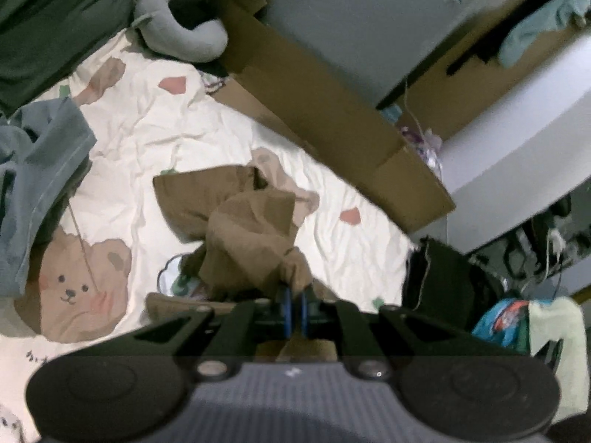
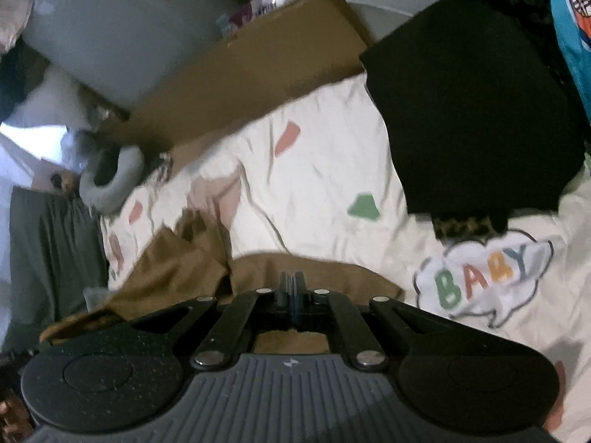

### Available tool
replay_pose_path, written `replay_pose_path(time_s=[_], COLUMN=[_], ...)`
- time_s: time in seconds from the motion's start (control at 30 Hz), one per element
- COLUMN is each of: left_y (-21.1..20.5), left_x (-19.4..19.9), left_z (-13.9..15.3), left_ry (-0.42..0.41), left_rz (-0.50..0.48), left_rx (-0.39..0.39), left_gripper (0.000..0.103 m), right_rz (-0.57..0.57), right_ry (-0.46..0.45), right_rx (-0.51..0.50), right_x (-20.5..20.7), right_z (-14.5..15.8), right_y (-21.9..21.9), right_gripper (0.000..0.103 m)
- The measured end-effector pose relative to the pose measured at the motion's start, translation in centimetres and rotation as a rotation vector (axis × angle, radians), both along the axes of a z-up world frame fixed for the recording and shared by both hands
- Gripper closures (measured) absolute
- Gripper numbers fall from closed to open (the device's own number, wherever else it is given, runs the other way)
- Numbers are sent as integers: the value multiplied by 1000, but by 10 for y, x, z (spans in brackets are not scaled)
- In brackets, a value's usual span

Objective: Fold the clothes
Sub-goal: 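Lower the brown shirt onto the bedsheet with the left gripper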

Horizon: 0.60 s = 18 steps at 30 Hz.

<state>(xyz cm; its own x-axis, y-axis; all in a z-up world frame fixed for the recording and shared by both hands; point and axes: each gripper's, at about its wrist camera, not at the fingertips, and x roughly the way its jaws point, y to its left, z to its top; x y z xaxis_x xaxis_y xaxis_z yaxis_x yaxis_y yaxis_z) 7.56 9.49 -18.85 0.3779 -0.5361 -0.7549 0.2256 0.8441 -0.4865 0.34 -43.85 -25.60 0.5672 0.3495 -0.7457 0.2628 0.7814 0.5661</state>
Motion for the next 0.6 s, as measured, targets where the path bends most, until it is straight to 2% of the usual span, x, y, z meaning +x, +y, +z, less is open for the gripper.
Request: replay_pose_path(time_s=[0.1,0.2,0.3,0.37,0.43,0.53,0.6], left_y=[8,22,32,38,41,45,47], left_x=[-6,-5,1,6,12,26,35], left_z=[-9,-18,-21,-23,-26,-41,-51], left_ry=[30,71,74,70,63,54,48], left_rz=[23,81,105,115,118,125,129], left_rx=[62,113,138,150,157,146,138], left_gripper=[97,94,79,70,69,61,58], right_rz=[16,38,86,109,121,153,174], right_ry=[13,14,6,3,3,-7,3], right_rx=[26,-2,-30,-44,-74,-103,-139], right_x=[-8,-5,5,14,22,33,41], right_z=[-11,-16,-22,-27,-33,-45,-56], right_y=[2,10,19,23,26,29,31], right_gripper=[103,102,98,88,58,46,44])
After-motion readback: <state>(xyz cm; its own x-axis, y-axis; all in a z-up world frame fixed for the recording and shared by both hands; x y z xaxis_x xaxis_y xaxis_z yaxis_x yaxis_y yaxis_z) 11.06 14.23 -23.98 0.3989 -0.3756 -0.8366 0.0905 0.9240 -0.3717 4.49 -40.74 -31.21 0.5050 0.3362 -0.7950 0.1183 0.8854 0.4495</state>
